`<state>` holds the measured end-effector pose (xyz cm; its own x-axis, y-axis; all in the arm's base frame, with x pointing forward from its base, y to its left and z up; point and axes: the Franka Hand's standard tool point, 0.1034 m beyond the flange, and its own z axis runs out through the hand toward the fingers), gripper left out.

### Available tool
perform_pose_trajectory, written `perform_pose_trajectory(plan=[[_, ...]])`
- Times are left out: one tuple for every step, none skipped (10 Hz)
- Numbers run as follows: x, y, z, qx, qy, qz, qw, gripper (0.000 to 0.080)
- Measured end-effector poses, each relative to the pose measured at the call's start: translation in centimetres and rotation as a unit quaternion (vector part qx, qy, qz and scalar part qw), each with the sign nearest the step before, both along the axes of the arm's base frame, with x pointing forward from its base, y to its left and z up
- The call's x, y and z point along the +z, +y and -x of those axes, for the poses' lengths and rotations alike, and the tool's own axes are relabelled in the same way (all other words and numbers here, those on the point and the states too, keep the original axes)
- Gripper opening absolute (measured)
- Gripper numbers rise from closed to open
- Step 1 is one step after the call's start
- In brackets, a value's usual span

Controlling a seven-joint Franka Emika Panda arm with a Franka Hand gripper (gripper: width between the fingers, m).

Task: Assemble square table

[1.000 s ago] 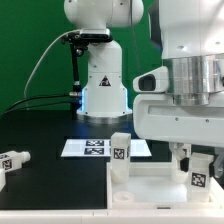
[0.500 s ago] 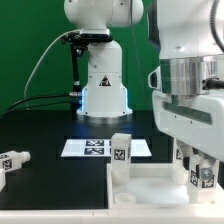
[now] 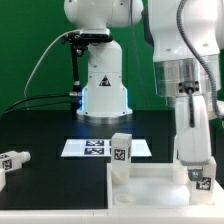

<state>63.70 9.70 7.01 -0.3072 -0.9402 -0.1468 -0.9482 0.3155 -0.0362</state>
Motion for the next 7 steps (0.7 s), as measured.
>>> perform_pose_trajectory(plan=[[0.0, 0.0, 0.0, -0.015, 0.002, -0.001, 1.000, 0.0288], [0.0, 0.0, 0.0, -0.035, 0.004, -0.002, 0.999, 0.0288], [-0.1, 0.0, 0.0, -0.025, 0.004, -0.001, 1.000, 0.0288], [-0.1, 0.0, 0.0, -0.025, 0.004, -0.001, 1.000, 0.0486], [0.2, -0.4, -0.1, 0.002, -0.002, 0.002, 1.000, 0.0486], [1.3, -1.7, -0.7, 0.033, -0.014, 0.006, 0.999, 0.0620], [2.6, -3.1, -1.0, 0.072, -0.023, 0.010, 0.997, 0.0620]])
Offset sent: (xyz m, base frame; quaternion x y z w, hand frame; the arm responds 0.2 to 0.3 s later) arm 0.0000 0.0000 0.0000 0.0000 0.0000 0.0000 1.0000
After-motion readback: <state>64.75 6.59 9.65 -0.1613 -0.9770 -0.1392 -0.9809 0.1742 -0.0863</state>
